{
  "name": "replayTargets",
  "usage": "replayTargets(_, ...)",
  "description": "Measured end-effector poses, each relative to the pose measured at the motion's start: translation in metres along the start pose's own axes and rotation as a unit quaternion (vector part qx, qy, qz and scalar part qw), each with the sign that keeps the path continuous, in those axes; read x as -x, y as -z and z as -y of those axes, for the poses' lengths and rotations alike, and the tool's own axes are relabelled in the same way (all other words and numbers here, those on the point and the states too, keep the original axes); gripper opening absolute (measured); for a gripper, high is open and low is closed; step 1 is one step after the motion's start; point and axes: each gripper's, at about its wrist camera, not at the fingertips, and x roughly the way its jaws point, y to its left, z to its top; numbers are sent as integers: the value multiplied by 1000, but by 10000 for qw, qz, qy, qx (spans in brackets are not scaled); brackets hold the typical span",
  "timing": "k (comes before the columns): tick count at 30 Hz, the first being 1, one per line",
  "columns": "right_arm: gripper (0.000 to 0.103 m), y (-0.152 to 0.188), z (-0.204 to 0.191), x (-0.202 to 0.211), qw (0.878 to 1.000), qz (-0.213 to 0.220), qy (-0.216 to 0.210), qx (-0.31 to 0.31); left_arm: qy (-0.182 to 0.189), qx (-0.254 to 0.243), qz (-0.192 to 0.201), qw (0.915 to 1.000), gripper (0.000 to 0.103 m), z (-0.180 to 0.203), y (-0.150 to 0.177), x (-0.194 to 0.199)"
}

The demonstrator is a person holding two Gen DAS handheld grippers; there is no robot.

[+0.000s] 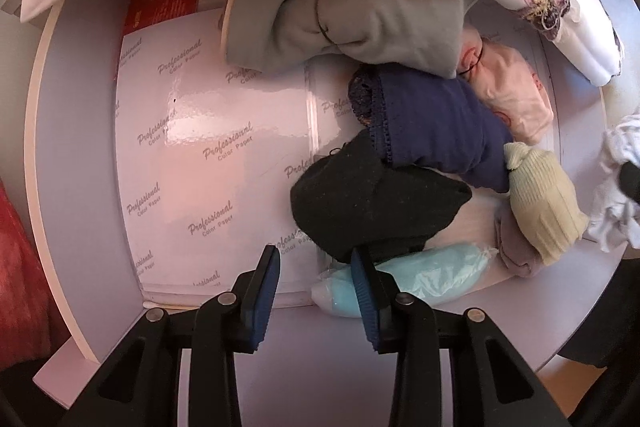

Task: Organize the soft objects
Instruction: 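Carry the white cloth bundle into the gold tray and open the right tool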

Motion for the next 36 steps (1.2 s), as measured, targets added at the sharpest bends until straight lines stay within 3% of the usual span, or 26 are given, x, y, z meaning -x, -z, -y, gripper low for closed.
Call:
replayTargets(14, 57, -30, -22, 91, 9905, 994, -866, 386, 10, 58, -59, 10000, 37, -6, -5, -8)
replayTargets(23, 57, -88, -72, 128, 9763, 1522, -1269, 874, -3, 60, -62, 10000, 37, -5, -5, -11)
replayTargets(30, 57, -147, -111, 117, 9709, 1766, -1055, 1230, 56, 143, -107, 9998, 37, -7, -6, -13)
replayTargets(34, 57, -169, -128, 85, 9751, 1492, -916, 1363, 73, 174, -121, 9997, 37, -8, -6, -15)
replayTargets(35, 57, -172, -129, 76, 9819, 1108, -413, 1482, 81, 186, -126, 9997, 37, -9, -5, -15)
replayTargets(36, 58, -176, -129, 66, 9831, 1036, -390, 1461, 88, 201, -131, 9997, 37, -9, -5, -15)
